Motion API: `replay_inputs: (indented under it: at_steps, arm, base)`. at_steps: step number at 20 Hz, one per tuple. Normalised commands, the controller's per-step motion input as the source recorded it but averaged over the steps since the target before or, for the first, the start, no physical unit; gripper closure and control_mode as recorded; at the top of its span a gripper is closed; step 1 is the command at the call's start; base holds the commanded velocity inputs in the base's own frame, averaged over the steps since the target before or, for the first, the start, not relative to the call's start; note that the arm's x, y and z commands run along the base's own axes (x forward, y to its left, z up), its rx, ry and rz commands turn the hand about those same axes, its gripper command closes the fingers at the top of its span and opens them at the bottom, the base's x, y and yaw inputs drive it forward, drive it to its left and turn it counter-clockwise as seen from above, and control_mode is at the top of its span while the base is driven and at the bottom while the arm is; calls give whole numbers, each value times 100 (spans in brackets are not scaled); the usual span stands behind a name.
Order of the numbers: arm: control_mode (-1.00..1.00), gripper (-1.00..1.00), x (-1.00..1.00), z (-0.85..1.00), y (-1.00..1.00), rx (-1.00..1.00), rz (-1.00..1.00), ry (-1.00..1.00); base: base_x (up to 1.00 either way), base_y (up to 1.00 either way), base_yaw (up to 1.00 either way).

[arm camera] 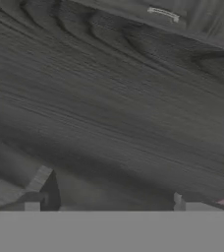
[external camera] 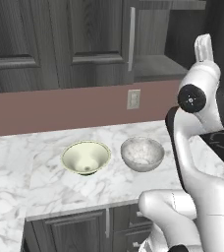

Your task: Open the cabinet. Pick the bowls from the counter and place them in the cabinet. Then close the cabinet.

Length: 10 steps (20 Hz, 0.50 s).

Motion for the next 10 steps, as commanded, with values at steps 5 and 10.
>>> replay_inputs:
  at_steps: [5, 10]
  arm:
    - [-100, -100, -72, 43, 46, -24, 16, 29]
    - [-100, -100, -45, 16, 62, -33, 3, 22]
  base:
    - [0, 0, 0]
    - [0, 0, 0]
